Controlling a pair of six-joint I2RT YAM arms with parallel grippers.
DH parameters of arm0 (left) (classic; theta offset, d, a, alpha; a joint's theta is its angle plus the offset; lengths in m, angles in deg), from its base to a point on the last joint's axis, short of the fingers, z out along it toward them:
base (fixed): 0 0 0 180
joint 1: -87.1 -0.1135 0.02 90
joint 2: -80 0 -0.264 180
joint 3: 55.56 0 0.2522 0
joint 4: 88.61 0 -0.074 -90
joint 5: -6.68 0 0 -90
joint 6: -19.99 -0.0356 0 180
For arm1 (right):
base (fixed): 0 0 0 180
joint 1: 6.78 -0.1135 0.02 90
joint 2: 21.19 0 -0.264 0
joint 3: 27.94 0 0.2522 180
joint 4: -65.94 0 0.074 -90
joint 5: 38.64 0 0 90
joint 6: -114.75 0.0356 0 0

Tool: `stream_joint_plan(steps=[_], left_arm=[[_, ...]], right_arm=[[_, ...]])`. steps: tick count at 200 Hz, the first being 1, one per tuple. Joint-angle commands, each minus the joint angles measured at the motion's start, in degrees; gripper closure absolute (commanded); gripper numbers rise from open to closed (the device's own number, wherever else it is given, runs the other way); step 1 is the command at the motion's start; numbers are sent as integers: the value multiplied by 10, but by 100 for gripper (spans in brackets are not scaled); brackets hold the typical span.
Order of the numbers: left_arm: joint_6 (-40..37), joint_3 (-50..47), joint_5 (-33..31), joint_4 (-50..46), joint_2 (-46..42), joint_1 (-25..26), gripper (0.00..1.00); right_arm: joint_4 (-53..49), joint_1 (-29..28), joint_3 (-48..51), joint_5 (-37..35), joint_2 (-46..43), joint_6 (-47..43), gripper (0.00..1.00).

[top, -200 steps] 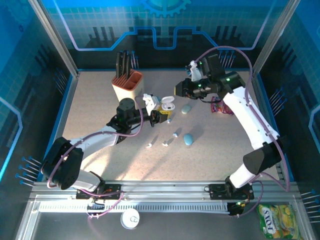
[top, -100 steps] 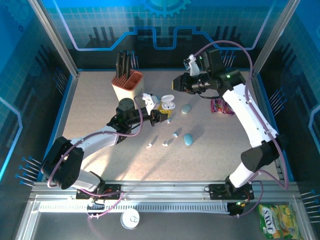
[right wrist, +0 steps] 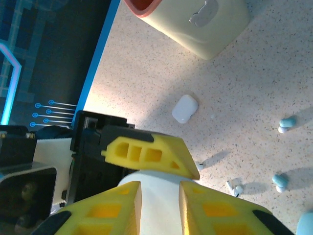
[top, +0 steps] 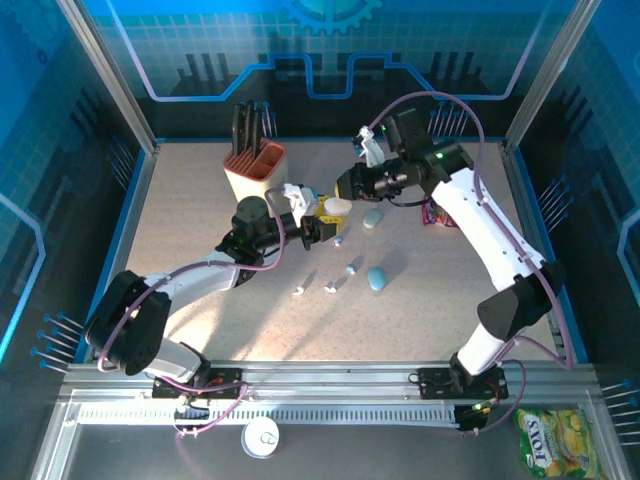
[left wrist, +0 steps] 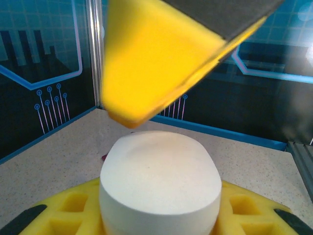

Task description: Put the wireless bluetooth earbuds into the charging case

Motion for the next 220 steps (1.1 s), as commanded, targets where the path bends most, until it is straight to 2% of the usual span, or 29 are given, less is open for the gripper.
stream_joint_plan(steps=[1,41,79,114,175,197,220], left_arm=[[21,10,2,49,6,2,67],[44,19,3,72,5,2,67],[64,29,16,107,14,2,67],[71,40,21,121,24,3,67],[75,39,28,130,26,3,67],[72,32,26,127,24,2,56],[72,14,22,127,19,-2,34]], right_arm=[[52,25,38,28,-50,47,66],[192,64,154,124,-103,156,42],[267,63,216,202,-112,211,41],[330,59,249,231,-118,256,46],[397,63,283,239,-126,311,69],[364,76,285,207,-136,294,76],[343,95,293,174,-149,277,79]])
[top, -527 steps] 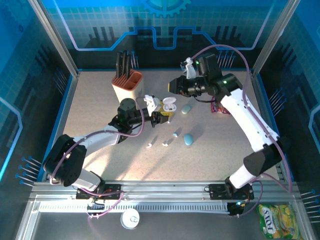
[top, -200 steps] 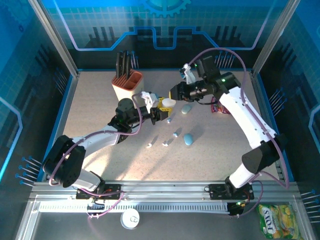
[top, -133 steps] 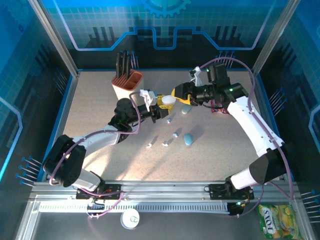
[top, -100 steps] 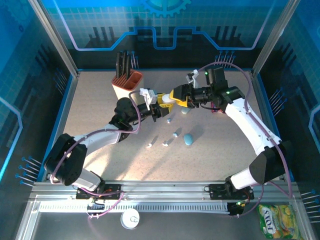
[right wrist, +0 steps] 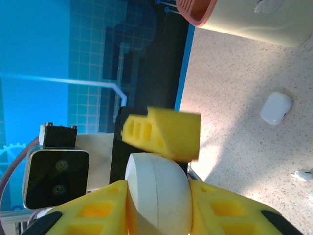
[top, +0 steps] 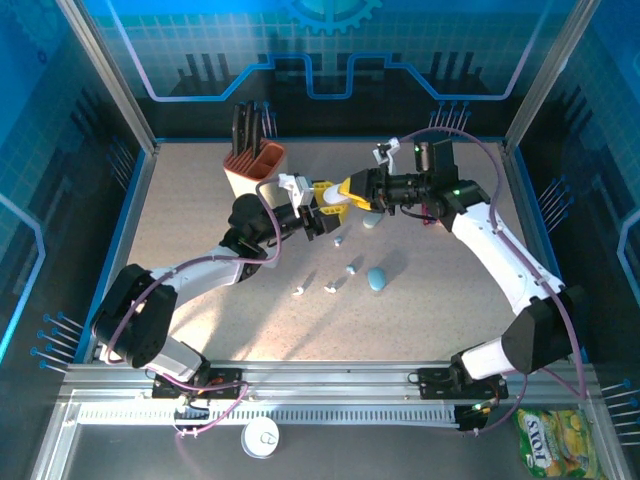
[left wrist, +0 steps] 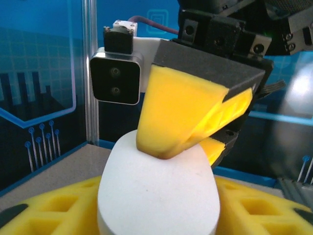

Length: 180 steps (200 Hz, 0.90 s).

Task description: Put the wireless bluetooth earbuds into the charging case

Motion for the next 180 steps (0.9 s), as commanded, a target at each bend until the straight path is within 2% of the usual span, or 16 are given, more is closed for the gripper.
stream_joint_plan(steps=[1,29,72,103,157,180], left_arm=[[0,-11,6,16,-8,0,33],[-7,-50,-2,-4,-33,-11,15],[-28,-112,-39,-112,-102,-39,1],[-64,-110,-111,-284,-148,-48,1],[-48,-38,-209,-541,-142,-70,1],[-44,-5,-241,-615,-126,-71,1]], right_arm=[[-18,25,14,-33,-27,-18,79],[-27,59,52,-64,-41,-40,81],[-29,124,143,-134,-45,-91,82],[12,163,209,-191,-39,-109,83],[95,214,299,-203,21,-110,83],[107,227,318,-211,43,-122,83]])
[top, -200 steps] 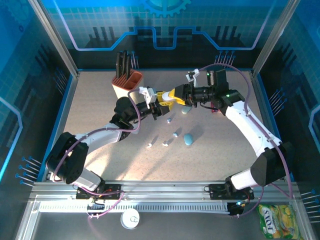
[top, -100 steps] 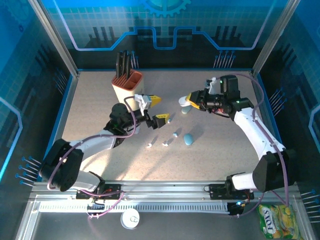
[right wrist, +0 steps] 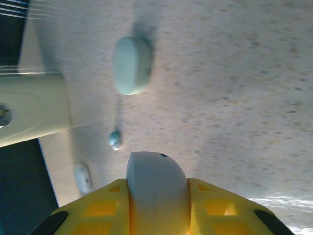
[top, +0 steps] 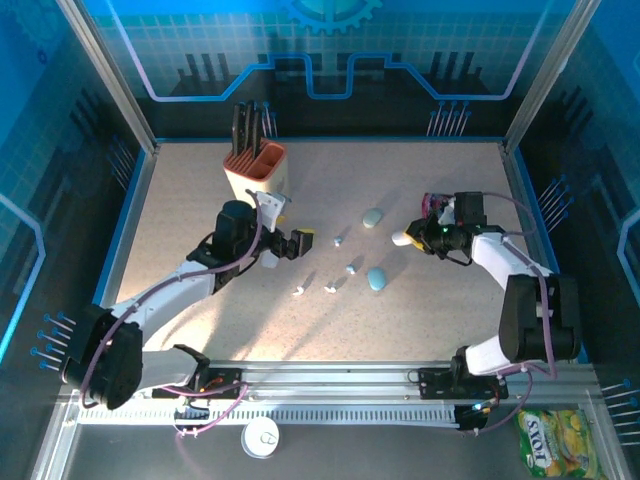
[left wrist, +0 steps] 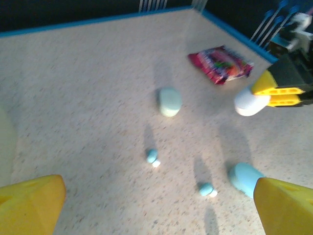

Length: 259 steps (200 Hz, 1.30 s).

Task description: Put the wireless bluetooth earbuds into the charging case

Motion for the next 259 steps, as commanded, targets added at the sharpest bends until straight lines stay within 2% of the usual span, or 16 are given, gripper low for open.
stream_joint_plan(steps=[1,24,59,88,115,160,205,234,259], left_arm=[[0,45,-57,-137,14,-3,1],[10,70,-87,-200,32,-7,1],[27,101,-94,-268,65,-23,1],[28,116,-100,-299,93,-29,1],[23,157,-111,-368,136,-32,1],[25,209,-147,-450,205,-35,2],[19,237,-157,-490,259,-35,13],[10,249,-156,-502,287,-35,22],[14,260,-161,-509,308,-35,25]], right_arm=[[41,17,17,-13,19,-22,83],[52,33,39,-6,45,-27,82],[66,51,65,-8,53,-30,79],[57,67,70,-9,40,-33,64],[33,77,67,-16,12,-42,49],[-82,66,38,-84,-68,-117,32],[-142,38,9,-108,-115,-152,30],[-136,31,8,-107,-115,-144,29],[-129,27,7,-101,-112,-138,30]])
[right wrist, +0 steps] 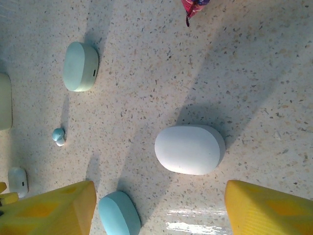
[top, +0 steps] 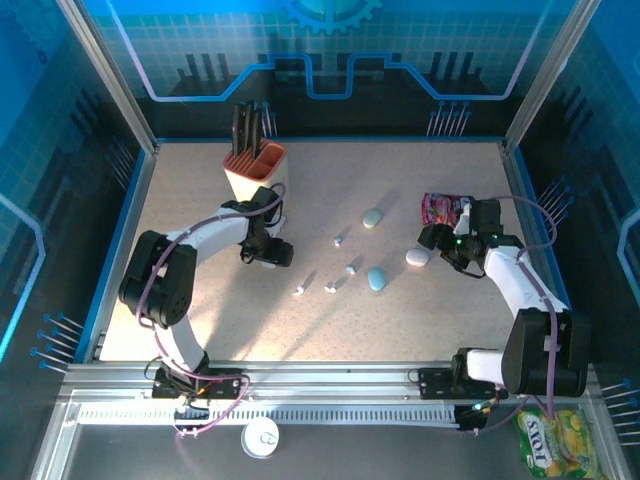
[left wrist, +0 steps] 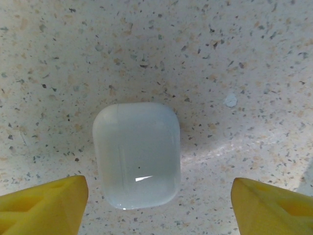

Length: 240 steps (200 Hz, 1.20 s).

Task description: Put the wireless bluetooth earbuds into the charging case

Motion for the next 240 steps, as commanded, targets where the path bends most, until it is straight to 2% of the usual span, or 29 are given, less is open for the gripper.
stream_joint_plan(steps=[1,14,66,114,140,166,197,240], left_arm=[[1,20,-12,-31,20,-5,25],[1,21,-13,-30,28,-5,30],[5,24,-29,-27,57,-5,36],[13,15,-30,-18,58,-5,55],[10,10,-27,-17,42,-5,58],[-7,4,-16,-11,13,-1,57],[-49,-37,15,68,-57,10,58],[-158,-124,113,227,-145,38,56]], right_arm=[[-13,-9,-10,-2,-1,-5,30],[-12,-9,-11,0,0,-3,30],[-10,-10,-8,10,0,-1,30],[-23,-18,-19,21,-10,-1,30],[-46,-41,-44,19,-21,-9,30],[-87,-94,-104,8,-10,-36,30],[-133,-156,-181,11,26,-65,29],[-208,-216,-286,35,79,-97,29]])
